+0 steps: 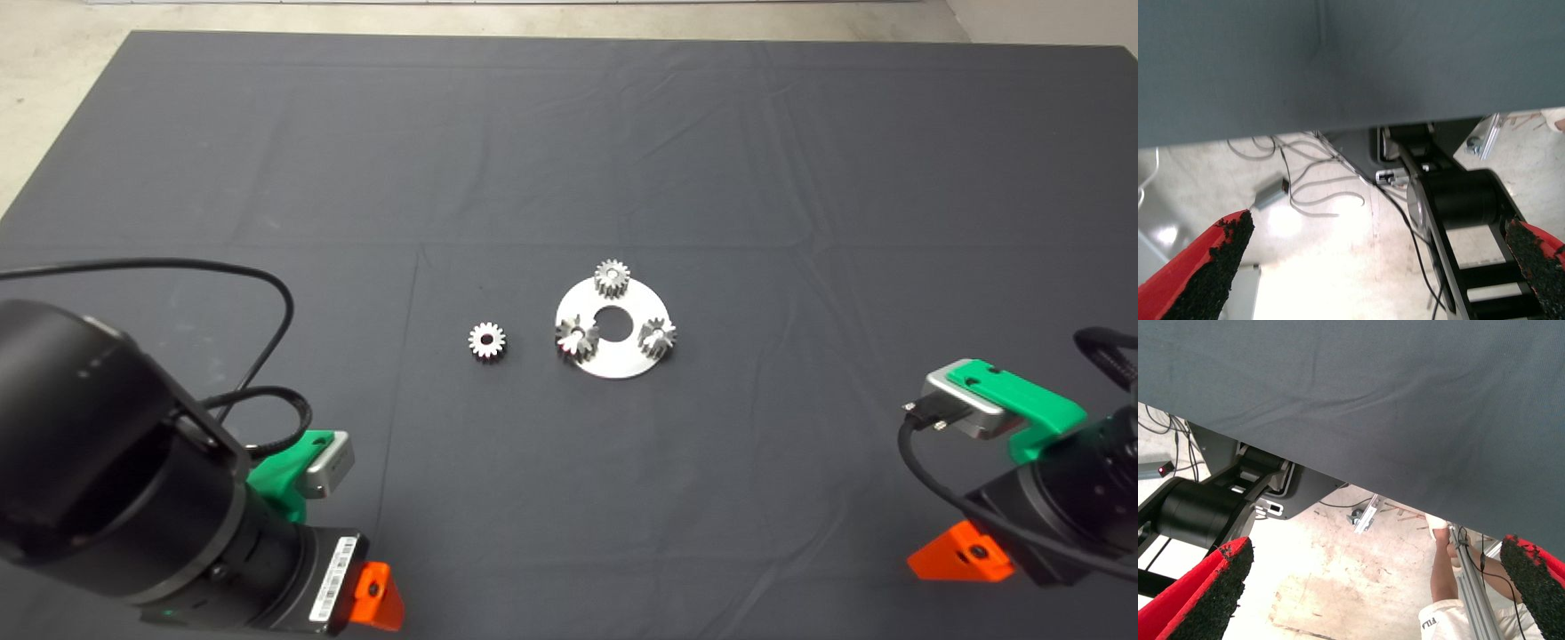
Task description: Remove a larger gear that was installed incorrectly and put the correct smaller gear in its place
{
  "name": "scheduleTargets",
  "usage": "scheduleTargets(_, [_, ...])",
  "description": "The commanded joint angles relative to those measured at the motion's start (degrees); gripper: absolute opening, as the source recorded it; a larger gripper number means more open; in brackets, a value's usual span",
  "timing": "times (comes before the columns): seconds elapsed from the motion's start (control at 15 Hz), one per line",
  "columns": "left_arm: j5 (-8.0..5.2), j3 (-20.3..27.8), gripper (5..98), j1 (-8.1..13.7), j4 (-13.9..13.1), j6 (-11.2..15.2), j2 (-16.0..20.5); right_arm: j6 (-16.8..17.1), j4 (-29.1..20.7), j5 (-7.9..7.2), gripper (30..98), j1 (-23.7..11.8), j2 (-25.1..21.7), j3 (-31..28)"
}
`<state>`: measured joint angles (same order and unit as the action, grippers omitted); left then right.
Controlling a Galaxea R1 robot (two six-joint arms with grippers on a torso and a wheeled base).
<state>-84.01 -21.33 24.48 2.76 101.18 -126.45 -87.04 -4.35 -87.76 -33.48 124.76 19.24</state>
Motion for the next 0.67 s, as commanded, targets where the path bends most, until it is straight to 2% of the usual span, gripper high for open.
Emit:
scheduleTargets(0.0, [-0.02,-3.24,97.6,1.01,5.65,-1.87,-0.59,-0.23,-2.06,-1.80,97.8,-0.89,0.27,-0.27])
scheduleTargets(0.13, [0.21,-7.90,97.6,1.01,8.87,-2.58,-1.43,-0.08,-2.05,-1.71,97.8,-0.71,0.45,-0.27])
scheduleTargets(0.2, [0.79,-11.26,97.6,1.01,8.93,-4.01,-3.21,-0.06,-1.98,-1.71,97.8,-0.71,0.45,-0.27])
scheduleTargets(0.27, [1.38,-14.14,97.6,1.01,8.93,-5.64,-5.60,-0.06,-2.06,-1.71,97.8,-0.71,0.45,-0.18])
scheduleTargets(0.33, [1.74,-17.66,97.6,1.01,8.93,-6.96,-9.47,-0.06,-1.98,-1.71,97.8,-0.71,0.45,-0.18])
scheduleTargets(0.4, [1.74,-21.02,97.6,1.01,8.93,-7.50,-13.23,-0.14,-1.98,-1.80,97.8,-0.71,0.45,-0.27])
scheduleTargets(0.6, [1.74,-26.64,97.6,1.01,9.29,-7.75,-21.79,-0.15,-1.98,-1.80,97.8,-0.71,0.36,-0.18])
